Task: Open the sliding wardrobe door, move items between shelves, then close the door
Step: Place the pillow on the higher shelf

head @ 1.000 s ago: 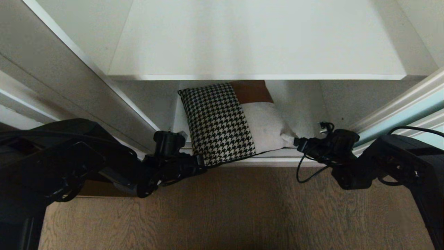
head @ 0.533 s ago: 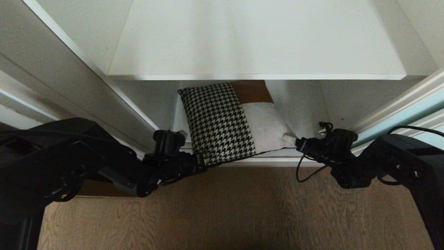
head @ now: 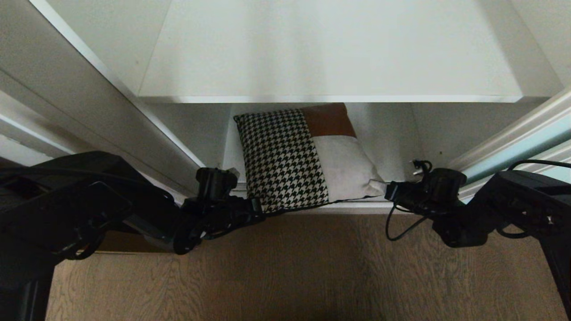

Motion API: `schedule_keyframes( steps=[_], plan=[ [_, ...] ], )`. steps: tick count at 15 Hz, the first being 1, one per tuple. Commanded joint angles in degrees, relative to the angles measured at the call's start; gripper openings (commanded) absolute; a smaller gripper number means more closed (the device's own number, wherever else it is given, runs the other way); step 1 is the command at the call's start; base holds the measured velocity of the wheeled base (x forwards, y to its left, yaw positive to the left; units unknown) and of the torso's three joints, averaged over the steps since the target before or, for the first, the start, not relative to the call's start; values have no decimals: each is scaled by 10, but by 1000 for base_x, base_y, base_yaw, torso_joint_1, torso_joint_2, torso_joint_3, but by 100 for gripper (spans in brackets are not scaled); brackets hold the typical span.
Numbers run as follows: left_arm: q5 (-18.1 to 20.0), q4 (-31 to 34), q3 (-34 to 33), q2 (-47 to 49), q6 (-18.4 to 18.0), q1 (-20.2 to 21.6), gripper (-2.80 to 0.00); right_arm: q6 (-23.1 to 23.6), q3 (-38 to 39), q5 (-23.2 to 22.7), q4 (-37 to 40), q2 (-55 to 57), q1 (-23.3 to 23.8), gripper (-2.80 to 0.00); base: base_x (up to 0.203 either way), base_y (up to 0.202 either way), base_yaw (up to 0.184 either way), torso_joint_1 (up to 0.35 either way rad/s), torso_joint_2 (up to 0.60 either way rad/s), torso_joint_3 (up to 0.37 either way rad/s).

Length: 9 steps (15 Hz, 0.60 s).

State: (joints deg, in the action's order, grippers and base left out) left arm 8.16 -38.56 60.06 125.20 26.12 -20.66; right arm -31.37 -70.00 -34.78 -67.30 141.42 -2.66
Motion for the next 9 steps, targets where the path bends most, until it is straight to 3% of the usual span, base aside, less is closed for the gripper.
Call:
schedule_keyframes(
  steps=[1,4,7,9],
  plan=[
    [-5,-5,-17,-18,3,0,-280,-2,64,-18,-6,-63,-4,-280,0,0,0,0,0,0],
    [-75,-11,-29,-38,7,-22,-280,-1,136,-28,-7,-130,-10,-280,0,0,0,0,0,0],
    [-92,-53,-70,-54,4,-39,-280,-1,213,-29,-7,-203,-25,-280,0,0,0,0,0,0],
    [-137,-90,-97,-69,4,-66,-280,-1,258,-29,-6,-255,-38,-280,0,0,0,0,0,0]
  ],
)
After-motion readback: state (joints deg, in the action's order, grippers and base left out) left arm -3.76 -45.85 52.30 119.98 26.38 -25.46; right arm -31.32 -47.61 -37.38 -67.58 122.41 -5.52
